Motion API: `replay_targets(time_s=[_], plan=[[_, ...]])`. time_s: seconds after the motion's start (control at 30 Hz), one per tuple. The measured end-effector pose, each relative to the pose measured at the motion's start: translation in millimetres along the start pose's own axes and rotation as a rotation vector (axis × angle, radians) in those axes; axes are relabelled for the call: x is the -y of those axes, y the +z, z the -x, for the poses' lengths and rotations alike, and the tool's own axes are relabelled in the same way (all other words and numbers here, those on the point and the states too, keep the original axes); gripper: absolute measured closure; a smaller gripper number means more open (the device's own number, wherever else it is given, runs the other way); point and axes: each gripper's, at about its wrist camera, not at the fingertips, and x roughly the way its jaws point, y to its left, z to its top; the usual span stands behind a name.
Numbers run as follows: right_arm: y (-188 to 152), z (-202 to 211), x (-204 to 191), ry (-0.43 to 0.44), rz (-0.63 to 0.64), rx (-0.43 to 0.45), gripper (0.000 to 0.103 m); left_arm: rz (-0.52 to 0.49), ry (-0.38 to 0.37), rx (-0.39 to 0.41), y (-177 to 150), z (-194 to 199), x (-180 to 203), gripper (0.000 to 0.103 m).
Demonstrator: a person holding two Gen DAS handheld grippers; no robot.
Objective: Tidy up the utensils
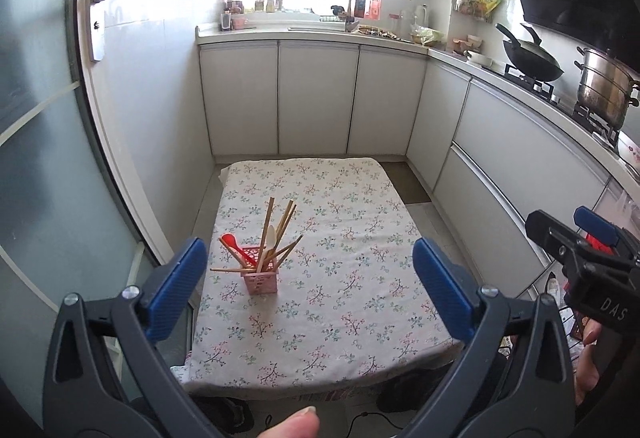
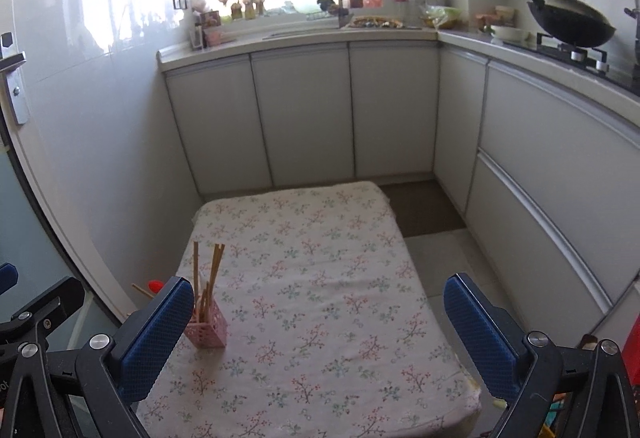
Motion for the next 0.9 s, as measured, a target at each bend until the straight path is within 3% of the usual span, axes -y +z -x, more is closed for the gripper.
replay_targets(time_s=[0.9], plan=[[-1.0,-4.1,-4.1,-0.006,0.026,0.016,0.000,-0.001,0.009,0.006,-0.5,4.8,7.0,0.001]])
